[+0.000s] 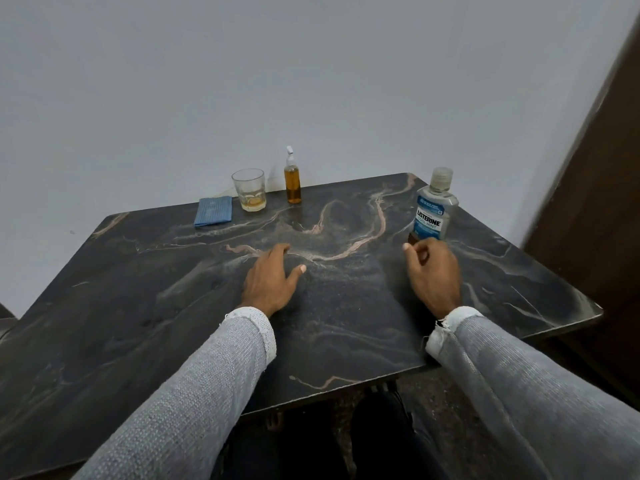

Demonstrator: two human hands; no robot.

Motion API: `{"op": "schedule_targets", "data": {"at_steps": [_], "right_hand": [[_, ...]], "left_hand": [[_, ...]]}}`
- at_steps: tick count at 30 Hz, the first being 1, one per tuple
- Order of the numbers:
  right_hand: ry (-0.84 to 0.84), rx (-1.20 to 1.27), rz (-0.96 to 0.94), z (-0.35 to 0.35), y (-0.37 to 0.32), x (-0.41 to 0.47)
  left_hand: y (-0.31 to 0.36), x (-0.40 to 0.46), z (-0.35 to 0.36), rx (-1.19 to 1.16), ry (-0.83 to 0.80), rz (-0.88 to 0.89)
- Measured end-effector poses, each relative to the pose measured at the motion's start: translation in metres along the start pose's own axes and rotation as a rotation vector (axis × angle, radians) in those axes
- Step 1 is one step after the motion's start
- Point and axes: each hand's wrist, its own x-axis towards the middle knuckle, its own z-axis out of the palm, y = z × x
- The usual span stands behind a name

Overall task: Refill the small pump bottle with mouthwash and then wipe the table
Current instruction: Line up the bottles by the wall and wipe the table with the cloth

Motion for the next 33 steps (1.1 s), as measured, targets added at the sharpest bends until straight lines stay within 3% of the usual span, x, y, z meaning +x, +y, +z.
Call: {"op": "schedule_targets", "data": {"at_steps": [6, 11, 24, 33], "right_hand": [[0.139, 0.039, 0.166, -0.013, 0.026, 0.017], [0.035, 0.164, 0.247, -0.007, 0.030, 0.036], [-0.264, 0.279, 0.072, 0.022, 0.020, 0.042], [-0.241, 0.381, 0.068, 0.029, 0.016, 0.045]], "left_hand": [[0.001, 0.001, 0.014, 0.030, -0.055, -0.012], [-0.001, 0.005, 0.020, 0.055, -0.035, -0.012], [-0.002, 0.012, 0.014, 0.088, -0.096, -0.009], [-0.007, 0.012, 0.011, 0.228, -0.113, 0.117]]}}
